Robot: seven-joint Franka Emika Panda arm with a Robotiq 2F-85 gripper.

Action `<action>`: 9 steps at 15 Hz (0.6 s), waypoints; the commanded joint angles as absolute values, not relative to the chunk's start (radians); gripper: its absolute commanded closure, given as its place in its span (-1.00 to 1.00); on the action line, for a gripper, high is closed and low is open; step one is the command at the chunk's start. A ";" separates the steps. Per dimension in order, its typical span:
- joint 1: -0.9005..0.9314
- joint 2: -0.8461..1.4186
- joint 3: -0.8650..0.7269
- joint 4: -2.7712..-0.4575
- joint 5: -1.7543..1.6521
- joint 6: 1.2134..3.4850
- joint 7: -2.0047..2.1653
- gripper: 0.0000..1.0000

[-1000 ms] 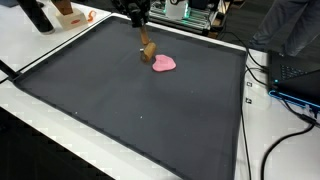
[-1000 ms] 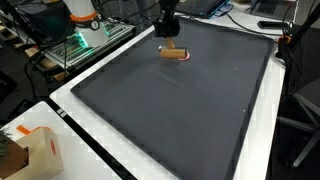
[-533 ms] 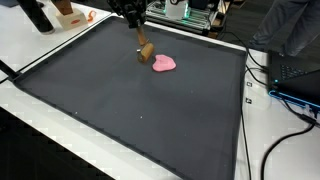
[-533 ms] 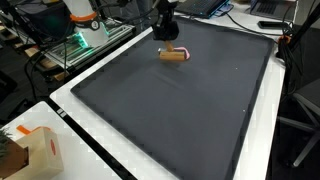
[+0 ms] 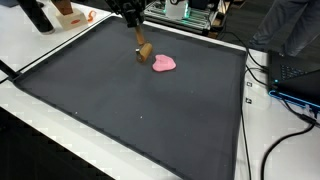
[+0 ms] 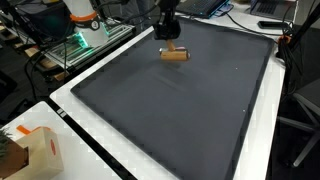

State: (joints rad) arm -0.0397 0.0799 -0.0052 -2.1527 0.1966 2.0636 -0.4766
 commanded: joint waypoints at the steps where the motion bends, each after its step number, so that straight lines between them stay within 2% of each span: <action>1: -0.024 0.035 0.006 -2.161 0.122 2.072 -0.471 0.53; 9: 0.032 -0.064 0.049 -2.176 -0.051 2.052 -0.485 0.53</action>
State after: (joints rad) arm 0.0093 0.0029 0.0356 -2.1465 0.0132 2.0638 -0.4752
